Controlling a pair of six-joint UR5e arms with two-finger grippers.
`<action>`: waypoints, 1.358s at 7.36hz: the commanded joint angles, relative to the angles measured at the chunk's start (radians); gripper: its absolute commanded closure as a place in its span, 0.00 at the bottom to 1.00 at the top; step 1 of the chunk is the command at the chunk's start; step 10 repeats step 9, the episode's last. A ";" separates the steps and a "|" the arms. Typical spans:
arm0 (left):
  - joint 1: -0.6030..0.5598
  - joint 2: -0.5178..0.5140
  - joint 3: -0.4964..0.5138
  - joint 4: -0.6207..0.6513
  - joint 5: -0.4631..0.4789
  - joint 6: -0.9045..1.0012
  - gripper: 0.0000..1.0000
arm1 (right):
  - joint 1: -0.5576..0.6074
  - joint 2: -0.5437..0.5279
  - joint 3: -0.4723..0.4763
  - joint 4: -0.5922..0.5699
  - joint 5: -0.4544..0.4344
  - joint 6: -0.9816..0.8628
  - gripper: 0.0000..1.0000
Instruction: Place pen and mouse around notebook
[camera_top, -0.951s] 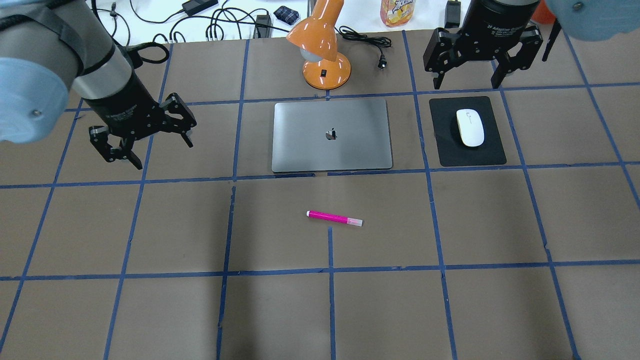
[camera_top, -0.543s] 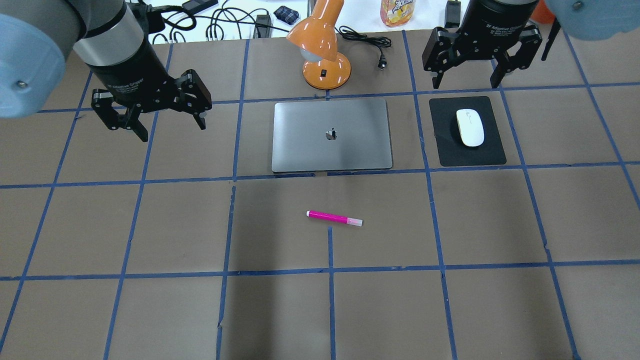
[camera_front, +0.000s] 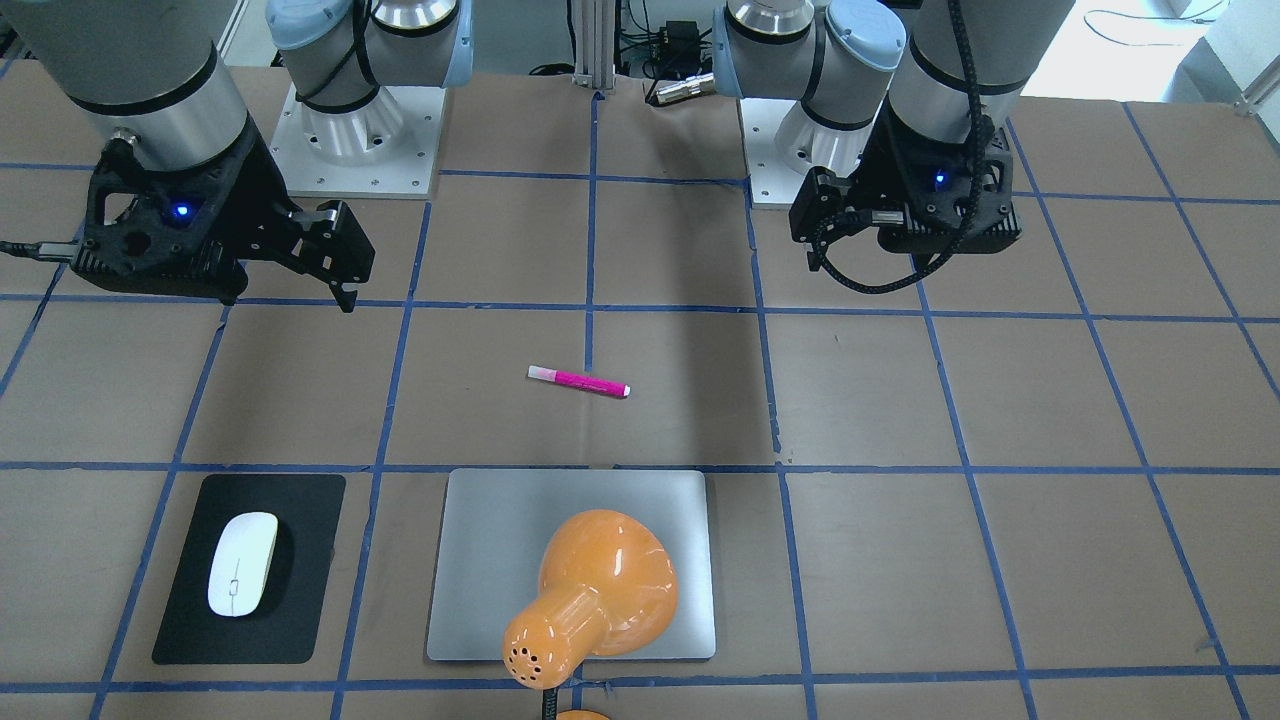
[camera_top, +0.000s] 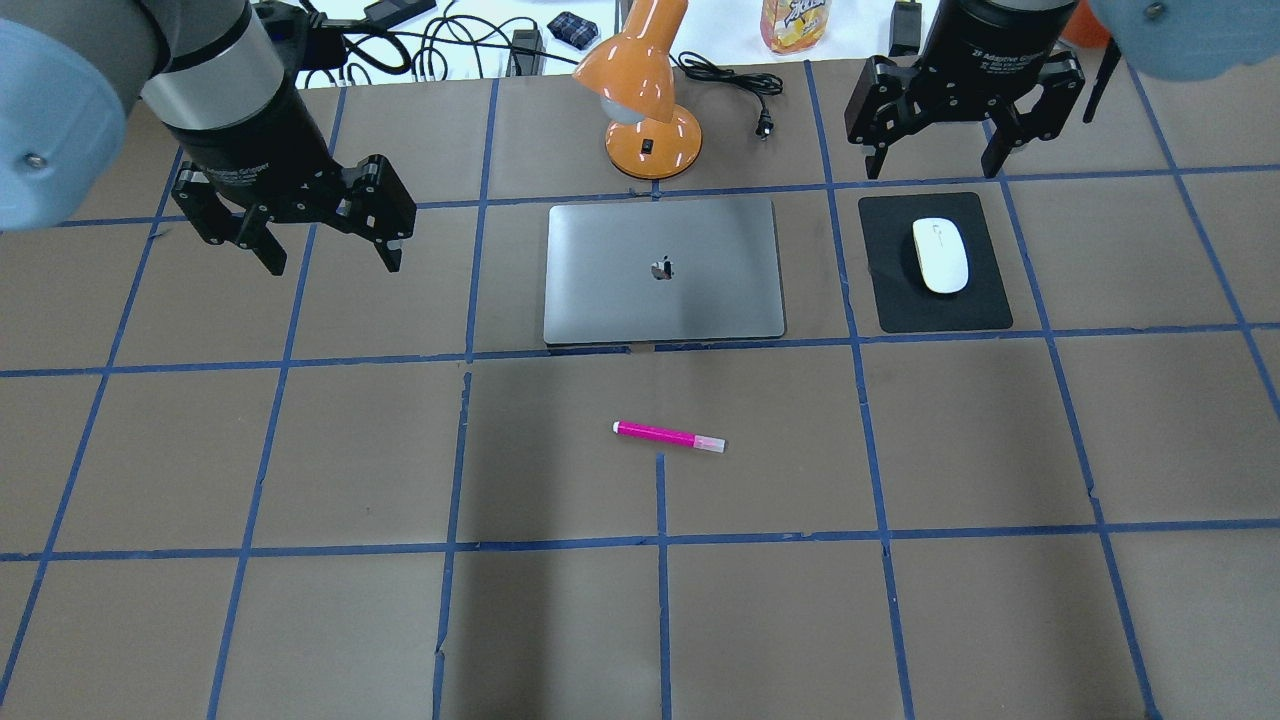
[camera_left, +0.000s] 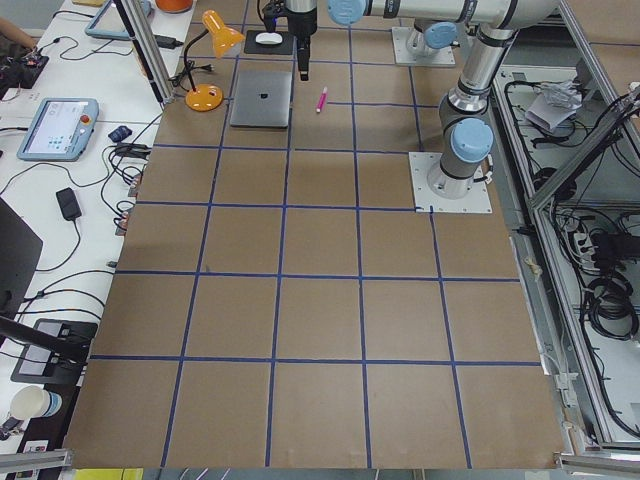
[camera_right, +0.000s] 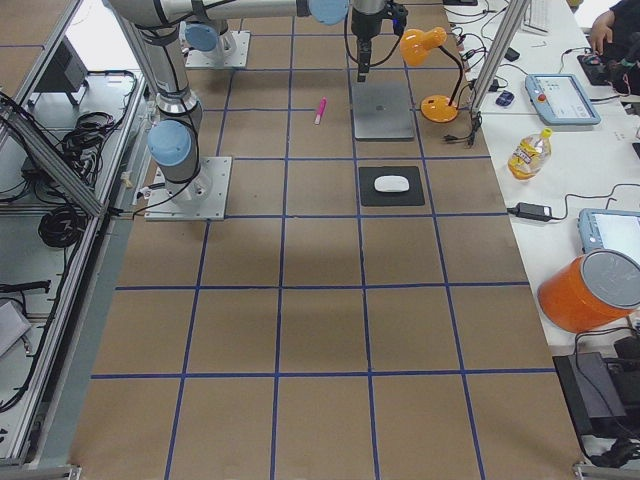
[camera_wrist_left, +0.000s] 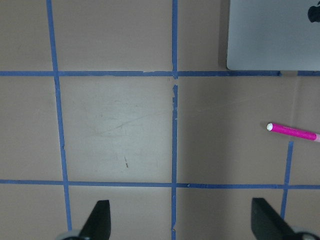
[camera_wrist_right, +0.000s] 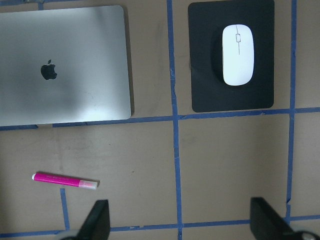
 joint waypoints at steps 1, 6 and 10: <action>0.000 -0.012 0.003 0.011 -0.006 0.018 0.00 | 0.001 0.003 0.000 -0.003 0.000 0.000 0.00; 0.006 -0.026 -0.006 0.126 -0.049 0.091 0.00 | 0.001 0.003 -0.005 -0.002 0.002 0.002 0.00; 0.009 -0.002 -0.006 0.091 -0.035 0.064 0.00 | 0.001 0.003 -0.006 -0.003 0.002 0.002 0.00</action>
